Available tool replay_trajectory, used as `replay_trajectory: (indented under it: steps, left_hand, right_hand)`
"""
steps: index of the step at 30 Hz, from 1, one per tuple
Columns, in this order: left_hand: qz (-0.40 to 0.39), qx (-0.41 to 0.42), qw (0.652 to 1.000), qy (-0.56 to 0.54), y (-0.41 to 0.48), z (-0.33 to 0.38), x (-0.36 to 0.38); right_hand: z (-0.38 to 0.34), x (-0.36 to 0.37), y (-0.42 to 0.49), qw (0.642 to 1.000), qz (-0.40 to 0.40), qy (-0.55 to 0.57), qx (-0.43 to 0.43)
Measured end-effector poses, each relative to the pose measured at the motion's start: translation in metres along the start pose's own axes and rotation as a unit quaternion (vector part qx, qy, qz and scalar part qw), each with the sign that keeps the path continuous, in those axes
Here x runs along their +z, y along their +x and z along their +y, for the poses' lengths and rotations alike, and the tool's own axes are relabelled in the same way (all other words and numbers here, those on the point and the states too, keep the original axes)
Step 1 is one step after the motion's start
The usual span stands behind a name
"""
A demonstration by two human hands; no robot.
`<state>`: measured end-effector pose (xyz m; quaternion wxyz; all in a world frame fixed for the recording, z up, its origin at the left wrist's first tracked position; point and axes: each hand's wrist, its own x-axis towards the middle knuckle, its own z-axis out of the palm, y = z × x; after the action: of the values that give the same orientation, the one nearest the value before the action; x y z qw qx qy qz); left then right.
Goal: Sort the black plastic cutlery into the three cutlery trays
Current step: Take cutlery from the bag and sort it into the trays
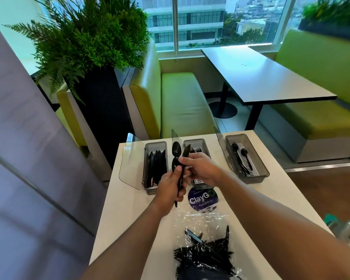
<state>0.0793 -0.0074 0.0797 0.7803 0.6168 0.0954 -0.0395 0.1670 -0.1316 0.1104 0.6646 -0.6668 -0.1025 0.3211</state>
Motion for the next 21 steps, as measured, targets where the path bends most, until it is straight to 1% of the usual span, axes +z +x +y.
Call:
replay_trajectory:
  steps: [3, 9, 13, 18, 21]
  left_hand:
    - [0.006, 0.007, 1.0, 0.021, -0.001, -0.001, 0.008]
    - [0.012, 0.013, 0.998, 0.065, 0.0, -0.005, 0.023]
    - [0.021, 0.025, 0.996, 0.084, 0.004, -0.007, 0.029]
    - [0.016, 0.048, 0.997, 0.064, 0.011, -0.006, 0.037]
    - [0.012, 0.041, 0.997, 0.067, 0.015, -0.009, 0.042]
  right_hand:
    - [-0.001, -0.004, -0.008, 0.999, 0.03, 0.026, 0.002]
    - [-0.001, -0.017, -0.02, 0.997, 0.057, 0.048, -0.01]
    - [0.002, -0.025, -0.025, 0.997, 0.055, 0.05, -0.004]
    - [0.008, -0.038, -0.031, 0.997, 0.016, 0.052, 0.048]
    - [0.003, -0.04, -0.031, 0.996, 0.04, 0.076, 0.032]
